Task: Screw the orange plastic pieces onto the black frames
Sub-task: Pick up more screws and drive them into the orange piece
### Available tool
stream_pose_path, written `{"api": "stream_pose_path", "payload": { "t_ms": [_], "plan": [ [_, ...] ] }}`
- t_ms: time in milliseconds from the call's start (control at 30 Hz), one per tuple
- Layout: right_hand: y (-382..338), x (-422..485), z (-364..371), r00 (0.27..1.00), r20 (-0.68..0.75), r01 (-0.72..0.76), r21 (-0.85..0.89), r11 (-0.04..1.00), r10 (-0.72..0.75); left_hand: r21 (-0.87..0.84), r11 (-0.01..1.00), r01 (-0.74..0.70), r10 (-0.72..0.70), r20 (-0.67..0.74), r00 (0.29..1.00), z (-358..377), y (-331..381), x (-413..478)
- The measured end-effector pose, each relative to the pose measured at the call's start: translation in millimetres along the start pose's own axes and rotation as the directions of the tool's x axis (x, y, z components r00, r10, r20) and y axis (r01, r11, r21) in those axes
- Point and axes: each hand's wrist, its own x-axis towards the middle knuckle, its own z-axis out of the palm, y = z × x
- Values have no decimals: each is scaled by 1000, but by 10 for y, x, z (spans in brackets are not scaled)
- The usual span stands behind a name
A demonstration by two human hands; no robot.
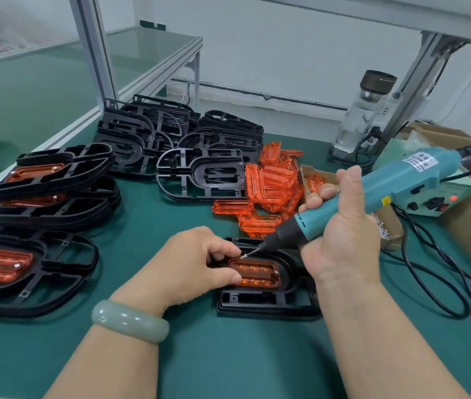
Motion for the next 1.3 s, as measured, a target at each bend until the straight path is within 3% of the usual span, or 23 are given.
{"api": "stream_pose_path", "payload": {
  "t_ms": [333,1300],
  "plan": [
    [66,-35,71,964,263,63,-147,987,-23,76,997,6,-9,40,999,1,-30,-12],
    [133,-63,218,916,402,124,-269,955,-5,52,998,26,-28,37,999,5,-47,-4]
  ]
}}
